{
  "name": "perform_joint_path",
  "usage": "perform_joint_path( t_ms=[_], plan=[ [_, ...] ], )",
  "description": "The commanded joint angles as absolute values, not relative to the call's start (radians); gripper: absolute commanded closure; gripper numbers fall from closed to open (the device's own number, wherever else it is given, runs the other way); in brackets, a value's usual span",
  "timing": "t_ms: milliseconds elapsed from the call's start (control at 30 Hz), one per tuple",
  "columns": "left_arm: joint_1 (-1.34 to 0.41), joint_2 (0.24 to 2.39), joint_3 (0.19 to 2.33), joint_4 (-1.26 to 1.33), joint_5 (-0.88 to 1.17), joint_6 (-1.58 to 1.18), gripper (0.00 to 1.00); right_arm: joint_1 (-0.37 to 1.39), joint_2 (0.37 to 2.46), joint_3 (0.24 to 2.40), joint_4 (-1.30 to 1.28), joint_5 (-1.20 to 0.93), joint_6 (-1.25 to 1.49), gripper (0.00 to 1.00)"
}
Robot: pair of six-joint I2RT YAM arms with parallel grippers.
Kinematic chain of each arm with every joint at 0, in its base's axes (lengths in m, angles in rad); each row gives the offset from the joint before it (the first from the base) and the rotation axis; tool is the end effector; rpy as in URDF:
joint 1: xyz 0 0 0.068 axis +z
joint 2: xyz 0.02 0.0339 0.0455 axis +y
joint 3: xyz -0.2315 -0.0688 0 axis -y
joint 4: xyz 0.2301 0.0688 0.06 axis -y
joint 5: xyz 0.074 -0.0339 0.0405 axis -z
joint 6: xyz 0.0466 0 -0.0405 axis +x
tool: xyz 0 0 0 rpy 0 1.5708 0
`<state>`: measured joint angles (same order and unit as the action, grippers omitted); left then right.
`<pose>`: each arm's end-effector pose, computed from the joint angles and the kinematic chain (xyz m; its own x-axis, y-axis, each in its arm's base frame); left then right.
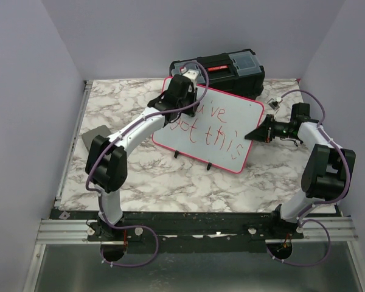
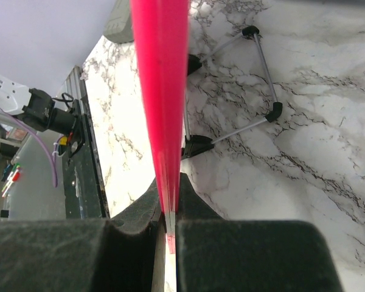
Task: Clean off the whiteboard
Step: Erase the whiteboard at the whiteboard stand.
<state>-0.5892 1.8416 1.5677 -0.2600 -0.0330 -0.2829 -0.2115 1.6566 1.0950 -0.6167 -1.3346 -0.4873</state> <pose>0.3529 -0.2340 0.2707 -0.5547 0.0352 -0.8313 0.3925 0.8920 -0.2242 0.3019 -0.0185 0.1939 -0.6510 0.0277 -0.7586 -0.7009 0.3620 0.6146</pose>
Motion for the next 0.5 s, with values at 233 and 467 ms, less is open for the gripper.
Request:
perform_joint_path(
  t_ms=[233,467],
  plan=[
    [-0.597,1.965,1.818,-0.374,0.056,-0.304,1.00,-0.203,1.649,1.129,-0.606,-1.365,-0.563,0.99],
    [-0.603,1.934,1.641,-0.333,0.031,-0.281,1.00,-0.203,1.652,1.129,-0.607,-1.367,-0.564,0.99]
  ],
)
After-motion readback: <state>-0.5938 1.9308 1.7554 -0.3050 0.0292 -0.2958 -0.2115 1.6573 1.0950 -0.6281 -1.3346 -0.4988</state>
